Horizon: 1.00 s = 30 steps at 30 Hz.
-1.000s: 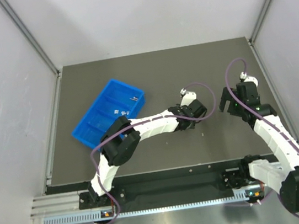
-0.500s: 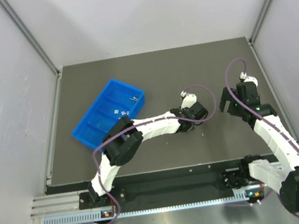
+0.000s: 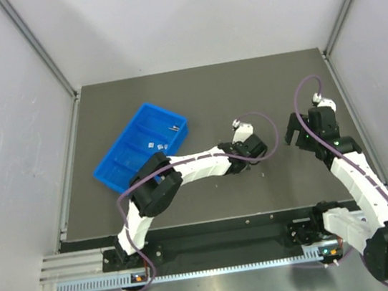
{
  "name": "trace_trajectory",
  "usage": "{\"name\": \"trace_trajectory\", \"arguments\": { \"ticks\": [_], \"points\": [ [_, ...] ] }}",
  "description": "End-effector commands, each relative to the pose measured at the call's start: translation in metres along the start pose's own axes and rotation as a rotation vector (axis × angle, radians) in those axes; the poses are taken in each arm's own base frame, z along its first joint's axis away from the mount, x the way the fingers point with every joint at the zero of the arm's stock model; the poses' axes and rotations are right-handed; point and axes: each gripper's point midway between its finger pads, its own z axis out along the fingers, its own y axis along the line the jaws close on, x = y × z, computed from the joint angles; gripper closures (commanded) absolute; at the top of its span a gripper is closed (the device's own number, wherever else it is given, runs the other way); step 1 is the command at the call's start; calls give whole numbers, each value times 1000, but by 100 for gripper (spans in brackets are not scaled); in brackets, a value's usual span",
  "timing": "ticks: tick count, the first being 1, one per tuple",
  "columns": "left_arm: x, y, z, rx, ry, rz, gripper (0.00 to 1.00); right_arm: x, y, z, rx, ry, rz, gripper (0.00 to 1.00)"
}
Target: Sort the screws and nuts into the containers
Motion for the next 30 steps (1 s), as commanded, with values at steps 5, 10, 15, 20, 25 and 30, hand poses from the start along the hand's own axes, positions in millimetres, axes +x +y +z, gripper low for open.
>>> {"name": "trace_trajectory", "arguments": {
  "ticks": [5,10,15,20,25,30],
  "points": [
    [-84,90,-81,-47,-208,-197,96,-5,16,0,-107,-26,-7,0],
    [-96,197,-118,-166,-291,-384,95,1,21,7,-126,-1,-9,0],
    [-62,333,-147,-454,-320,-610,94,2,27,11,-147,9,-11,0],
    [-20,395,-159,-604,-279,-712,93,1,30,15,-159,2,-11,0],
    [20,414,-153,-666,-214,-788,93,8,30,26,-149,33,-14,0],
    [44,416,-148,-712,-173,-812,93,11,35,29,-174,43,-17,0]
  ]
}}
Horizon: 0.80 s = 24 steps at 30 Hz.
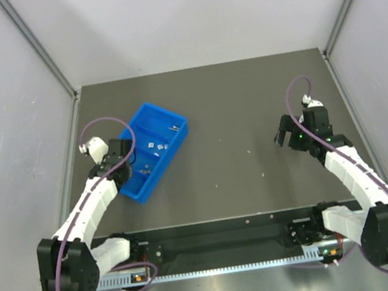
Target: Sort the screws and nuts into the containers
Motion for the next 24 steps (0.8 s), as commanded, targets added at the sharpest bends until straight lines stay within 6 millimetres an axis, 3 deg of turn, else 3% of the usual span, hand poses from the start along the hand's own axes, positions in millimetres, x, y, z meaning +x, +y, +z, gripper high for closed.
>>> {"name": "trace_trajectory", "arguments": {
  "ticks": [1,3,4,5,7,9,12,13,15,16,17,18,19,21,22,23,24],
  "points": [
    [3,4,1,-13,0,-41,92,-9,8,4,-38,-37,-7,0],
    [5,4,1,-11,9,-45,91,-10,8,5,-38,-35,-8,0],
    [4,4,-1,-10,8,-44,85,-10,8,4,-36,-36,-8,0],
    [0,5,-3,-18,2,-62,70,-10,8,4,-34,-38,-6,0],
    [-4,8,-9,-19,1,-57,55,-11,2,4,-4,-49,-4,0],
    [-18,-4,-21,38,-3,-54,41,-9,-6,6,40,-55,8,0],
    [-36,-41,-45,207,-8,-27,34,-11,-12,5,71,-72,24,0],
    [-31,-63,-58,281,-5,18,33,-13,-12,4,73,-78,30,0],
    [-40,-103,-87,400,-56,62,33,-20,-12,1,79,-101,34,0],
    [-17,-133,-106,467,-41,156,33,-21,-13,-1,87,-102,36,0],
    [-24,-158,-126,523,-75,166,32,-22,-14,-3,98,-108,39,0],
    [-14,-178,-137,570,-67,211,33,-26,-15,-6,107,-122,43,0],
    [23,-204,-146,606,-28,320,33,-27,-19,-8,127,-128,48,0],
    [39,-249,-177,719,-31,394,34,-29,-23,-13,144,-144,63,0],
    [81,-268,-182,742,-2,500,34,-27,-26,-15,155,-141,71,0],
    [86,-288,-198,795,-15,542,34,-26,-27,-16,158,-141,75,0],
    [106,-305,-210,867,21,585,34,-28,-27,-19,158,-151,80,0]
  ]
}}
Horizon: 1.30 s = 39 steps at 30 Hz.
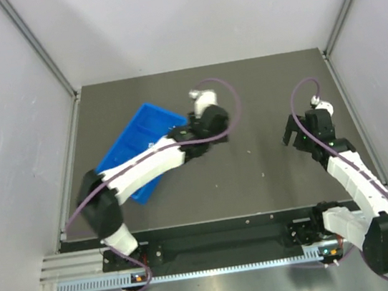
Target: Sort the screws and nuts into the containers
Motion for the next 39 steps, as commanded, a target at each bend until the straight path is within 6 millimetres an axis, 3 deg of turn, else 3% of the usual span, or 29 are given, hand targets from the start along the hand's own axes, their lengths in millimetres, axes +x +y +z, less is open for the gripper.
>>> {"name": "trace_trajectory", "arguments": {
  "ticks": [1,2,3,5,7,8,10,11,19,26,39],
  "points": [
    [52,-82,28,179,96,210,34,-22,-8,-14,42,-78,51,0],
    [48,-101,30,221,91,223,35,-23,-9,-16,47,-83,57,0],
    [72,-110,46,233,144,258,36,-27,-11,-19,49,-97,62,0],
    [75,-132,52,269,149,266,36,-29,-11,-24,49,-102,64,0],
    [96,-144,66,281,184,302,36,-32,-14,-28,59,-114,67,0],
    [93,-153,68,296,172,309,36,-34,-15,-30,62,-121,68,0],
    [111,-159,80,298,206,336,36,-36,-17,-32,67,-128,71,0],
    [108,-164,82,308,201,332,36,-38,-17,-34,67,-135,70,0],
    [152,-161,100,359,289,469,38,-43,-20,-37,73,-146,63,0],
    [151,-153,97,371,276,535,40,-39,-21,-35,76,-137,60,0],
    [152,-130,114,397,310,659,44,-38,-21,-34,73,-130,57,0]
  ]
}}
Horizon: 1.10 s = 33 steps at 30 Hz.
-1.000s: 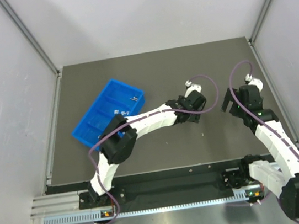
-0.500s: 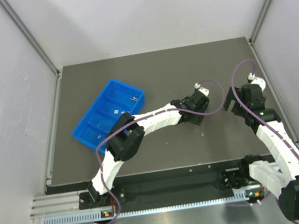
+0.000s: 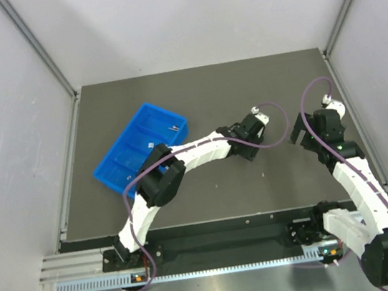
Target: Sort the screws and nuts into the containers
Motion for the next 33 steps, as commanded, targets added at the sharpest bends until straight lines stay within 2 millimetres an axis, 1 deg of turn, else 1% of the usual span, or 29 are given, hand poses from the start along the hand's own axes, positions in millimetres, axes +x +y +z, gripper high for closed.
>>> {"name": "trace_trajectory", "arguments": {
  "ticks": [1,2,4,5,6,8,9,12,15,17,18,20,22,24,25,28,33],
  "points": [
    [0,8,1,22,-8,103,44,-19,1,-7,-2,-52,9,0],
    [0,6,-2,45,-9,109,44,-19,1,-7,-4,-53,8,0],
    [2,11,0,64,2,111,44,-21,1,-7,-6,-57,9,0],
    [5,7,0,103,8,113,44,-21,2,-7,-7,-55,10,0],
    [1,9,1,114,-8,107,44,-21,2,-7,-8,-54,8,0],
    [2,11,1,131,-12,120,44,-20,1,-7,-6,-53,11,0],
    [3,5,2,177,-11,125,44,-20,1,-7,-6,-54,7,0],
    [7,4,6,198,-4,167,44,-21,2,-7,-7,-55,7,0],
    [10,5,10,190,11,183,44,-22,2,-7,-5,-56,7,0],
    [8,9,13,168,17,184,46,-21,2,-7,-6,-52,6,0],
    [9,10,14,161,21,184,51,-21,1,-7,-3,-54,5,0],
    [7,8,12,166,16,173,55,-22,1,-7,-1,-58,6,0],
    [10,8,14,166,22,158,60,-22,0,-8,3,-58,8,0],
    [9,10,16,152,14,155,63,-21,0,-7,4,-57,7,0],
    [9,10,17,144,17,126,64,-21,-1,-7,6,-56,6,0],
    [9,15,21,107,17,91,64,-21,-1,-7,5,-57,7,0],
    [7,10,24,119,6,63,61,-20,0,-8,2,-54,5,0]
  ]
}}
